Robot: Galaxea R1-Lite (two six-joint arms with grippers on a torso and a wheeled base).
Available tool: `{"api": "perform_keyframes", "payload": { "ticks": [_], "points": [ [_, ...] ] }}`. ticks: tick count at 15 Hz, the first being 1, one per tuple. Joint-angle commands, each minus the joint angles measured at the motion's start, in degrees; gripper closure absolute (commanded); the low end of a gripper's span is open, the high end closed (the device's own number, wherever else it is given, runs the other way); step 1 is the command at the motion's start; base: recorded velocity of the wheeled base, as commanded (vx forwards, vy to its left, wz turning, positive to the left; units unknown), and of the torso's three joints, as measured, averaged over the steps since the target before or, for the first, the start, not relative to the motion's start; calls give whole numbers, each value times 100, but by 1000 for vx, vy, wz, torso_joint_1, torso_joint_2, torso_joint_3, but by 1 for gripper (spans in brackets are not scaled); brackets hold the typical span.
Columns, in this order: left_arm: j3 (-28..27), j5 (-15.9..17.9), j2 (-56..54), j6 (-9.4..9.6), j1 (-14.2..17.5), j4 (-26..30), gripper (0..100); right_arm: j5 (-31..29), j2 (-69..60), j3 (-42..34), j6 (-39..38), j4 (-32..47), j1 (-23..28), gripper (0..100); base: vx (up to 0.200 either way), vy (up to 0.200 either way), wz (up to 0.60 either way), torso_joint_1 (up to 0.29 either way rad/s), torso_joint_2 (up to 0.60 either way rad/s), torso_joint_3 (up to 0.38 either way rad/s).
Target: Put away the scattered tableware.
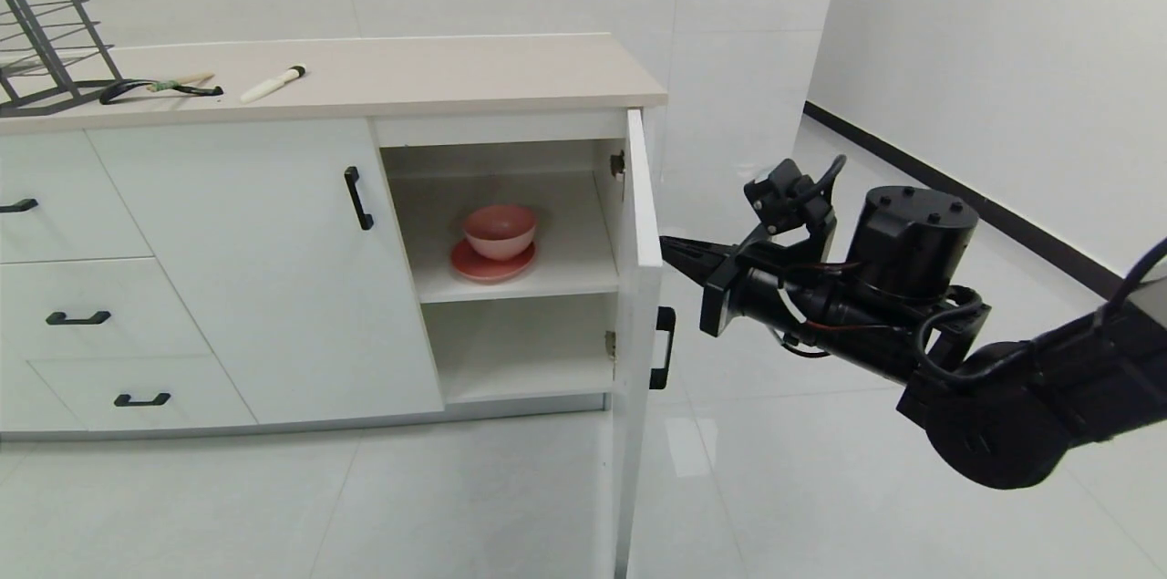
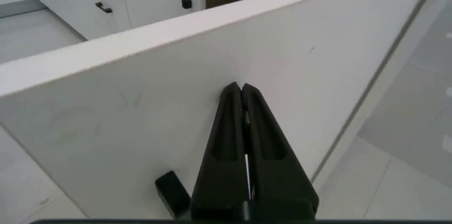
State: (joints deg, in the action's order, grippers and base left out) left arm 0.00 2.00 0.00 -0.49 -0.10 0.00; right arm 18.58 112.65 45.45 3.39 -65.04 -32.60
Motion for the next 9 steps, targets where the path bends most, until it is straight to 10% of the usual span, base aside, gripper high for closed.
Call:
{"api": "perform_keyframes", "payload": {
  "ticks": [1, 9],
  "points": [
    [0, 2, 0, -4, 1, 0, 0, -91, 327, 219, -5, 0, -194, 100, 0, 0, 0, 0, 0, 0],
    [0, 2, 0, -4, 1, 0, 0, -197, 908, 975, -40, -9, -326, 100, 0, 0, 0, 0, 0, 0]
  ]
}}
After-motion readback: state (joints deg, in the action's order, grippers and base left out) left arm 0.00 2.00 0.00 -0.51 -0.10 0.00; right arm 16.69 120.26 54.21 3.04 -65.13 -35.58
